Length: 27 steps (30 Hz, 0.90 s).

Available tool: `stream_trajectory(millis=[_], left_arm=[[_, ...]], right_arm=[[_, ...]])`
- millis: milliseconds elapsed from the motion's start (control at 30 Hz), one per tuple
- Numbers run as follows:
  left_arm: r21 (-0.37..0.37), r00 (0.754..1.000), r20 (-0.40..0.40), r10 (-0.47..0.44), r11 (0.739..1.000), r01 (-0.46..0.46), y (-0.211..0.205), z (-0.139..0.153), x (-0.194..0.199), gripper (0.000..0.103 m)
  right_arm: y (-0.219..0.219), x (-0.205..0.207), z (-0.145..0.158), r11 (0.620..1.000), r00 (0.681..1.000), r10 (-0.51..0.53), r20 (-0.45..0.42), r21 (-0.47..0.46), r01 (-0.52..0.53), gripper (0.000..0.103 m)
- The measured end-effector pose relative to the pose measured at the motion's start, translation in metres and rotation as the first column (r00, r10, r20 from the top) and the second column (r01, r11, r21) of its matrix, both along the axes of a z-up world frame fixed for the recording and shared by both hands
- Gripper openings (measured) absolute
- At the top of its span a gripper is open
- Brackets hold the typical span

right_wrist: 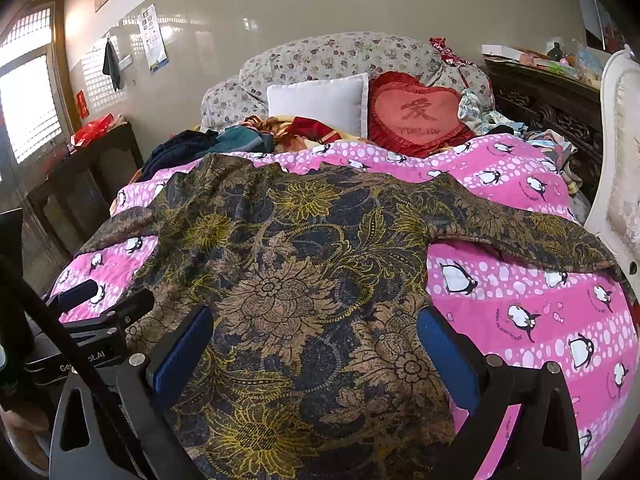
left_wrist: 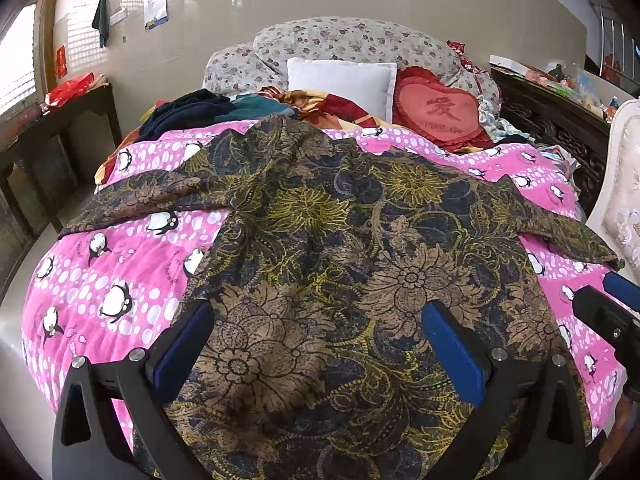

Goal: Fold small clothes

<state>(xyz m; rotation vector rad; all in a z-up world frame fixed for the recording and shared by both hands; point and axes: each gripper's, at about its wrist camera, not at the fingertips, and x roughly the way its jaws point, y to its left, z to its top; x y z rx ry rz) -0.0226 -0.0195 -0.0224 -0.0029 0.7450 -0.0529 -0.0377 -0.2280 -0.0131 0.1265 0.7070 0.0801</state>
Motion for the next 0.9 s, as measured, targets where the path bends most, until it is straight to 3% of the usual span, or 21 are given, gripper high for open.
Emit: stream_trajectory(millis=[900], left_arm=[[0.004, 1.000, -0.011, 0.004, 1.000, -0.004, -0.004, -0.010, -0.002, 0.103]], right_arm=[[0.005, 0.005, -0.012, 1.000, 1.000, -0.002, -0.024, -0.001, 0.002, 0.103]])
